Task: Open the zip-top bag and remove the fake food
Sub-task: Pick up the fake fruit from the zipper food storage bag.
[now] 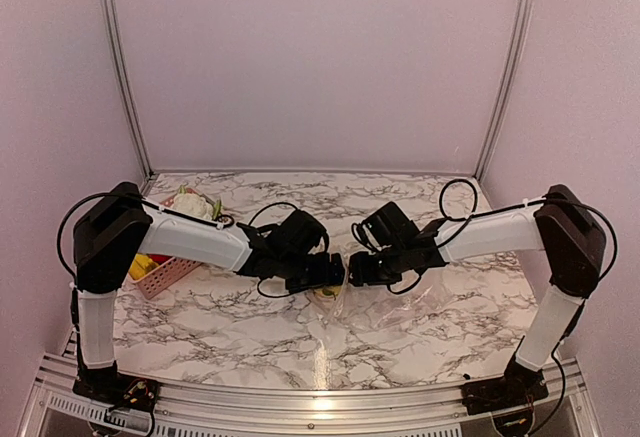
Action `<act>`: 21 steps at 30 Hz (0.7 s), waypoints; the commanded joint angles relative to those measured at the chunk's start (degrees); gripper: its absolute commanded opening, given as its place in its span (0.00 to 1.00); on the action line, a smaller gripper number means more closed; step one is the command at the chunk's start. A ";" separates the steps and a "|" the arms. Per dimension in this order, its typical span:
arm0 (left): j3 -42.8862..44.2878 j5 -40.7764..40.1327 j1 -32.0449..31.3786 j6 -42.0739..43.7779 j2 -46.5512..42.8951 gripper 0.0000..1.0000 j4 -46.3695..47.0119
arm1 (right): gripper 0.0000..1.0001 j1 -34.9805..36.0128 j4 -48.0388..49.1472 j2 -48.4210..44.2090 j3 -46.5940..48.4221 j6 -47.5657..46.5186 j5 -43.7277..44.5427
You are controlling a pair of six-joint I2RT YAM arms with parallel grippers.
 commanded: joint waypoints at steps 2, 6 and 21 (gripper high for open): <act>0.11 -1.23 0.15 0.69 0.21 0.78 -0.46 | 0.56 1.28 0.56 0.60 0.69 0.44 -0.01; -1.03 -1.38 0.15 0.67 -1.66 0.72 -0.21 | 0.56 1.28 0.26 0.86 0.64 0.69 0.62; -9.21 -5.48 0.71 0.17 -12.63 0.70 -1.19 | 0.57 1.28 -0.33 0.29 0.38 2.03 2.01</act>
